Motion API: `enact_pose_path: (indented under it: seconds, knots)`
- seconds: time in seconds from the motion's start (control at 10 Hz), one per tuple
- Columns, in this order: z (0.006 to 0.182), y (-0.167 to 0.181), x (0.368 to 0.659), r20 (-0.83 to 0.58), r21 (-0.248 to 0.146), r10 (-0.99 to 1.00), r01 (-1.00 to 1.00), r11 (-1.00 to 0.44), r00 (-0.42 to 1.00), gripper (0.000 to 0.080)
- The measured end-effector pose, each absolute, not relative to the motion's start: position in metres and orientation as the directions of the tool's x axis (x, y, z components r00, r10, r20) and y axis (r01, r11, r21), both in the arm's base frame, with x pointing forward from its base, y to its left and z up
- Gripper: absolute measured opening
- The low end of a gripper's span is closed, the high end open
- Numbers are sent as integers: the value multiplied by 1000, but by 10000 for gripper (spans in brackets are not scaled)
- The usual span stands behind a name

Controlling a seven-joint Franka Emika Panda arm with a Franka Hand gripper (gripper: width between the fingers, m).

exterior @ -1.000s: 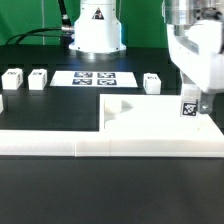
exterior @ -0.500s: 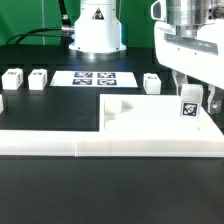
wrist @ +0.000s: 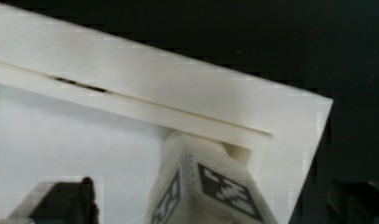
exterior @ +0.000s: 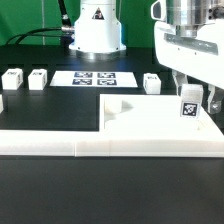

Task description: Assemble square table

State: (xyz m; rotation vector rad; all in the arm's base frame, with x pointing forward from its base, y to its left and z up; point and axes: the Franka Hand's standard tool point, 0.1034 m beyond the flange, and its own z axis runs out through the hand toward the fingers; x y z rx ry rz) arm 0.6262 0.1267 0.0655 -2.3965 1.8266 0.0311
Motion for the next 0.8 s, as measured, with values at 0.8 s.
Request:
enact_pose_path:
  seconds: [0.8]
  knots:
    - [118, 129, 618, -45, -145, -824, -820, -554, 565, 649]
